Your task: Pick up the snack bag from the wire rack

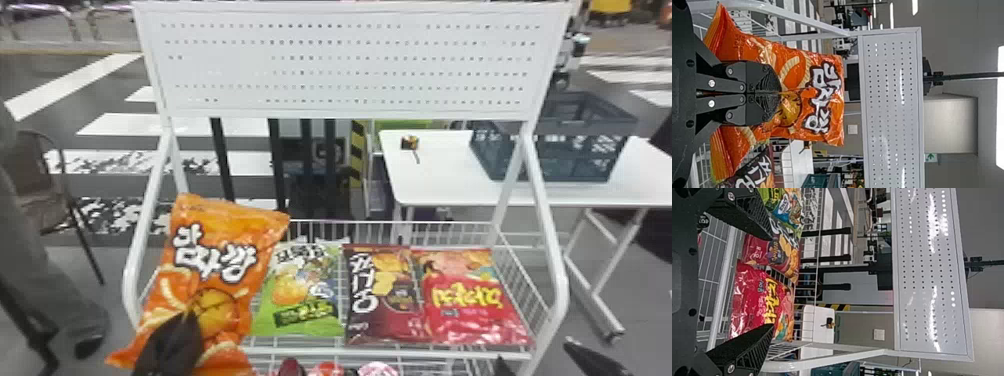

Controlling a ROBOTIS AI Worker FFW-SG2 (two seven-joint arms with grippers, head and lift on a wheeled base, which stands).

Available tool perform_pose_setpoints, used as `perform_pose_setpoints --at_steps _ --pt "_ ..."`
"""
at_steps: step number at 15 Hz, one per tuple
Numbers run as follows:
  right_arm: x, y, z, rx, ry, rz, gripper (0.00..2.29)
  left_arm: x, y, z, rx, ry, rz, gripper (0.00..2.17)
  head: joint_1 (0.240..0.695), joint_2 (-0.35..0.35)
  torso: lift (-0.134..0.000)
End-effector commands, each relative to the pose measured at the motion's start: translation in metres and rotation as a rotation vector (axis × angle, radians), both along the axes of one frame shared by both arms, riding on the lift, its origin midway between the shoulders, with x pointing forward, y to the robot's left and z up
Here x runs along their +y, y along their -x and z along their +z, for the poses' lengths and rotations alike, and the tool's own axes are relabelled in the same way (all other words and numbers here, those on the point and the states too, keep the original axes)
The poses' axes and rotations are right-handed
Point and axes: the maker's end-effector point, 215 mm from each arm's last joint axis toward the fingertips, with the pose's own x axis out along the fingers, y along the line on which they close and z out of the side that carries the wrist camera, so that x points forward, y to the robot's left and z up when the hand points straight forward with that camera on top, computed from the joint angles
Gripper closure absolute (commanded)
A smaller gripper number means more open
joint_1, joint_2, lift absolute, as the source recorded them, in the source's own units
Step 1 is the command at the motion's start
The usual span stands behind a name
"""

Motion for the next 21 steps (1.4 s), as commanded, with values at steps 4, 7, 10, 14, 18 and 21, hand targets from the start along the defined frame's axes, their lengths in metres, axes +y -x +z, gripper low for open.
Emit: perform_pose_setpoints --at_steps 4,7,10,14,18,21 --pt "0.000 0.000 -0.001 0.002 -0.006 -0.001 0.11 0.001 0.000 0.001 -0.002 0.000 0.003 2.02 0.499 0.000 0.000" --pt "0.000 0.000 0.000 0.001 -0.006 -0.001 0.11 0.001 0.000 0.000 0.000 -0.001 0.003 2.02 0.499 0.000 0.000" --pt "-0.004 -0.014 0.002 -0.053 -0.003 -0.019 0.11 0.001 0.000 0.000 0.000 -0.002 0.002 2.02 0.499 0.000 0.000" --pt "0.021 -0.069 -0.007 -0.130 -0.019 0.015 0.11 0.000 0.000 0.000 0.000 0.001 0.001 2.02 0.499 0.000 0.000" --pt "0.039 -0.130 -0.046 -0.103 0.026 0.046 0.12 0.000 0.001 -0.006 0.012 -0.003 0.001 2.02 0.499 0.000 0.000" --pt "0.029 -0.172 -0.074 -0.059 0.067 0.018 0.12 0.000 0.000 -0.013 0.025 -0.006 0.002 2.02 0.499 0.000 0.000"
